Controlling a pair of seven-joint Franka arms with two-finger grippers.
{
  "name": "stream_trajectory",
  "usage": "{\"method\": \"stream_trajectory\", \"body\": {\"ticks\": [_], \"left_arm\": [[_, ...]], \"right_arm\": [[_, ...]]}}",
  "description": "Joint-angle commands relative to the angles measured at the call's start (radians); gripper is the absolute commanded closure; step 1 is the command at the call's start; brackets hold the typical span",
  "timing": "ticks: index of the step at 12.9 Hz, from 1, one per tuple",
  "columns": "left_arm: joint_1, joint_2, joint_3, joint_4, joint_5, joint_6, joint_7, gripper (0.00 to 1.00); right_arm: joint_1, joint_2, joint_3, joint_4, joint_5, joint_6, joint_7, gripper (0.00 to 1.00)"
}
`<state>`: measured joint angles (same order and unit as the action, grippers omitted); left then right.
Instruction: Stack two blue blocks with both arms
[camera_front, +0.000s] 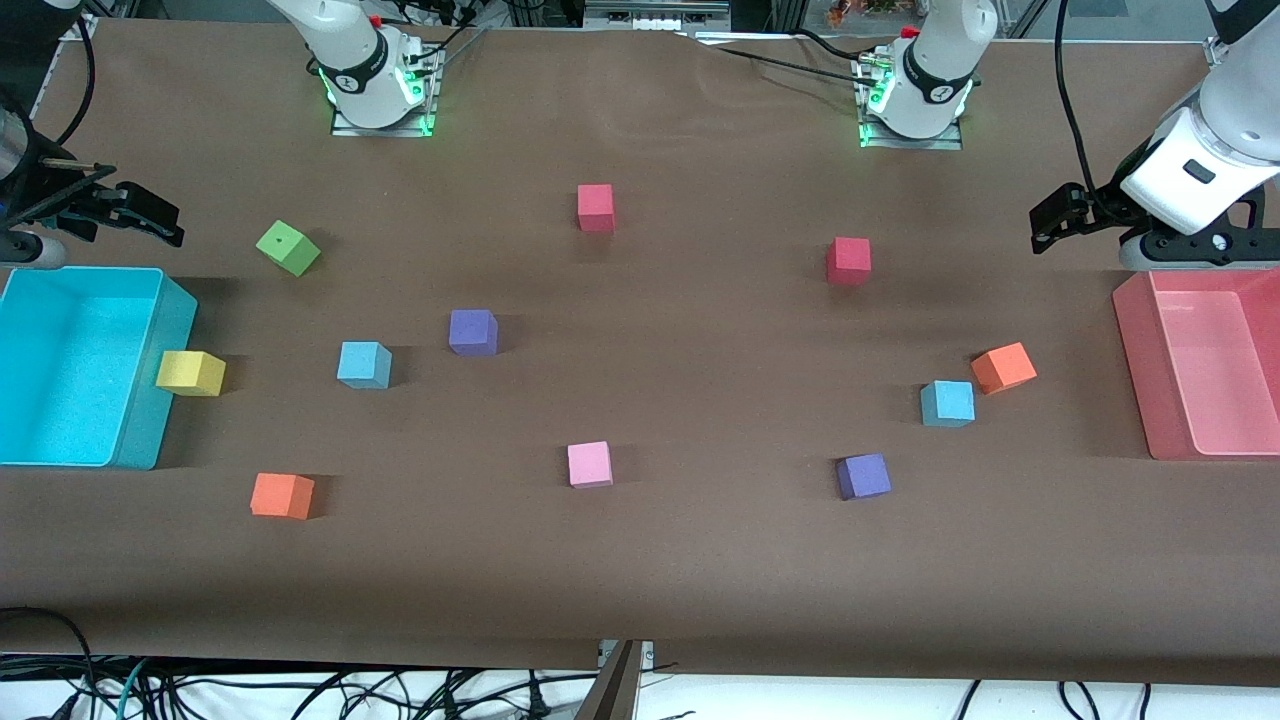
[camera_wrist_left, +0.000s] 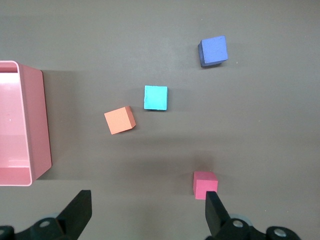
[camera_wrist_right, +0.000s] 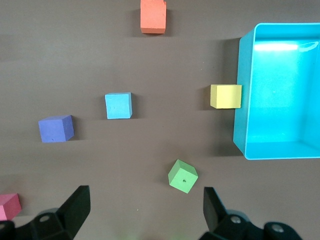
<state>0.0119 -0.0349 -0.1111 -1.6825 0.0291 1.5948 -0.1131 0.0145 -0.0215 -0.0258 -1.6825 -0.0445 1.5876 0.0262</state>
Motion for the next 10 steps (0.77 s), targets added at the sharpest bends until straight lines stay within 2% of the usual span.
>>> {"method": "stream_trajectory", "body": {"ticks": [1,7,10], "left_arm": [[-0.001,-0.019,0.004,-0.020,0.002,0.007,0.021,0.00],[-0.004,-0.016,0.005,-0.022,0.002,0.004,0.016,0.00],[-0.004,-0.014,0.005,-0.031,0.002,0.004,0.010,0.00]], "right_arm": [[-0.002,0.000,0.001,0.009,0.002,-0.015,-0.009,0.00],[0.002,0.006,0.006,0.009,-0.001,-0.015,-0.011,0.00],[0.037,0.058,0.014,0.011,-0.008,-0.020,-0.052,0.00]]}}
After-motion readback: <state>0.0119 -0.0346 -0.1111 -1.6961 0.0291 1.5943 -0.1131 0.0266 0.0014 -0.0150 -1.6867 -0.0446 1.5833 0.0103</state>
